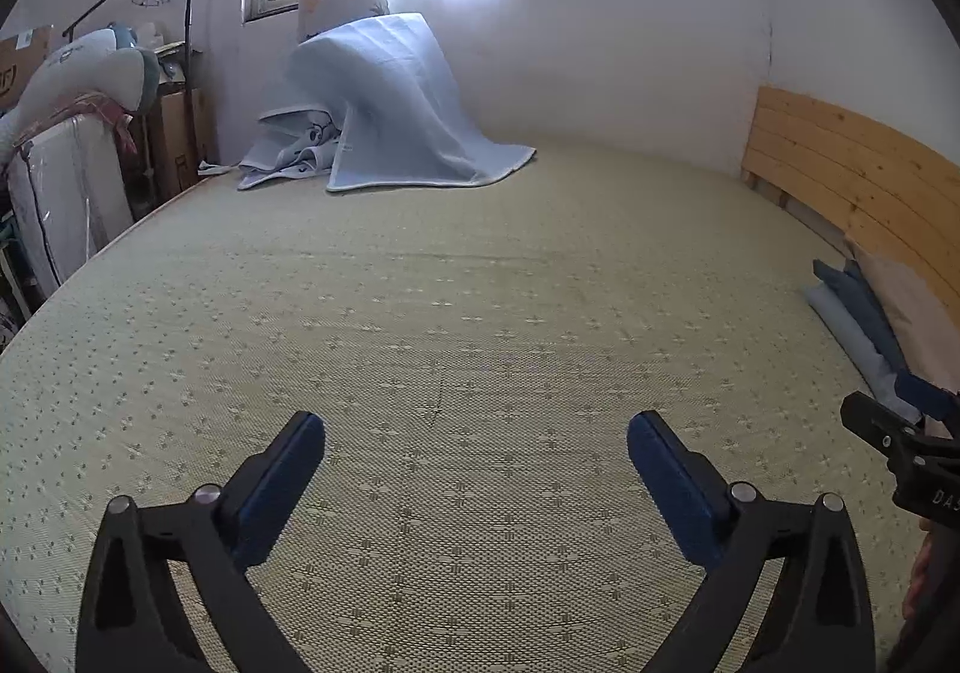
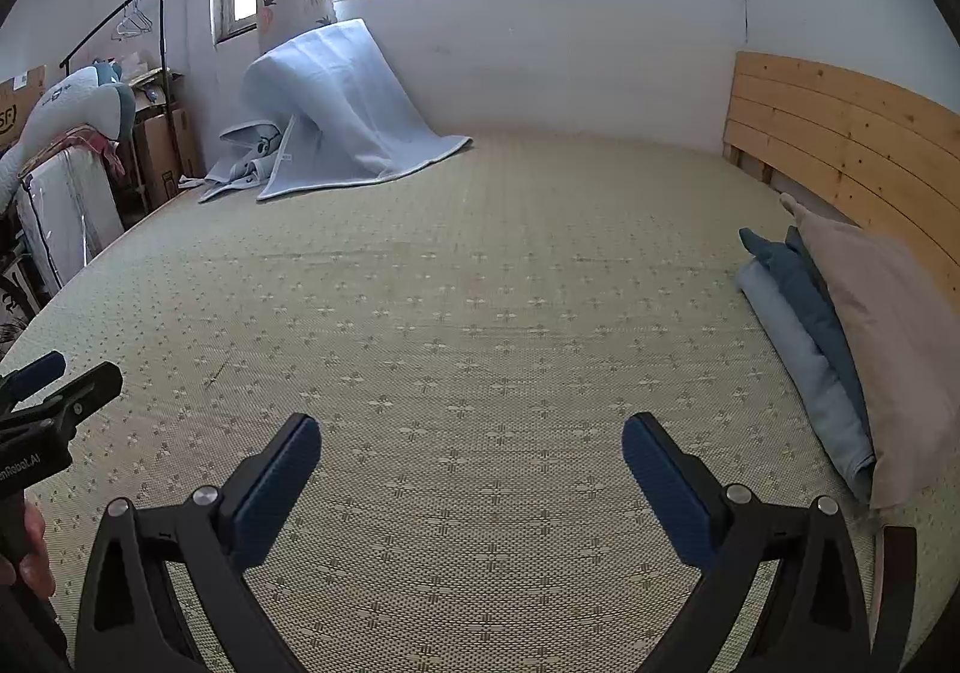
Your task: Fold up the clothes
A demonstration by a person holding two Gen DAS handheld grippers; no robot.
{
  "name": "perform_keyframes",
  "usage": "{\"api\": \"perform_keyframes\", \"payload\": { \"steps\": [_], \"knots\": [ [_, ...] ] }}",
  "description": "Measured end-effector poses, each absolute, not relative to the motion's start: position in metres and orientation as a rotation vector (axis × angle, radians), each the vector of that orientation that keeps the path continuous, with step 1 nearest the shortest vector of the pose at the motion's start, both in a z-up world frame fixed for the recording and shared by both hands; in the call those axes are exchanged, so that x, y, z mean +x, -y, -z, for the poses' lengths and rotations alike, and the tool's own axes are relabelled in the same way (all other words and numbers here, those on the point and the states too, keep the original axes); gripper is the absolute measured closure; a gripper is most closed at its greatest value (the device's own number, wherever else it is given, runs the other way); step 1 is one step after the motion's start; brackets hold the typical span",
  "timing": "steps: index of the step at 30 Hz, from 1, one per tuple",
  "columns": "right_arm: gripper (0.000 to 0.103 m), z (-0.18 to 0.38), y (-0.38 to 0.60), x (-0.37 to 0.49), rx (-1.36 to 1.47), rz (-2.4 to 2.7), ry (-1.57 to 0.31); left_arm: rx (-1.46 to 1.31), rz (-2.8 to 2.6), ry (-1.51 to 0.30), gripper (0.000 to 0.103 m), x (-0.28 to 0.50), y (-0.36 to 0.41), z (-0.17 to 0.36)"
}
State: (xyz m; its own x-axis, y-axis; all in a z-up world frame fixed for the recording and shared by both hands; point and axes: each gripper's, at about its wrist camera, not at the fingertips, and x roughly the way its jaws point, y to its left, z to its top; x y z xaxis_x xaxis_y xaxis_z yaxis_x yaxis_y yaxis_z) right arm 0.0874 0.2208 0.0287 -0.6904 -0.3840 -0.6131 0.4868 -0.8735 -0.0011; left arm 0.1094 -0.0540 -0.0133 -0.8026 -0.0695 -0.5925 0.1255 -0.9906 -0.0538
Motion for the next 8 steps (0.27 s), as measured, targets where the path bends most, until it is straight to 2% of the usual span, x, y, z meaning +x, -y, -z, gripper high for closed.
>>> {"api": "perform_keyframes", "payload": {
  "steps": [8],
  "knots": [
    [0.000,-0.0282,-0.2202,0.0867,0.862,2.513,-0.226,0.952,2.908,-0.139,0.000,0.1071,0.0535,0.0145]
  ]
}}
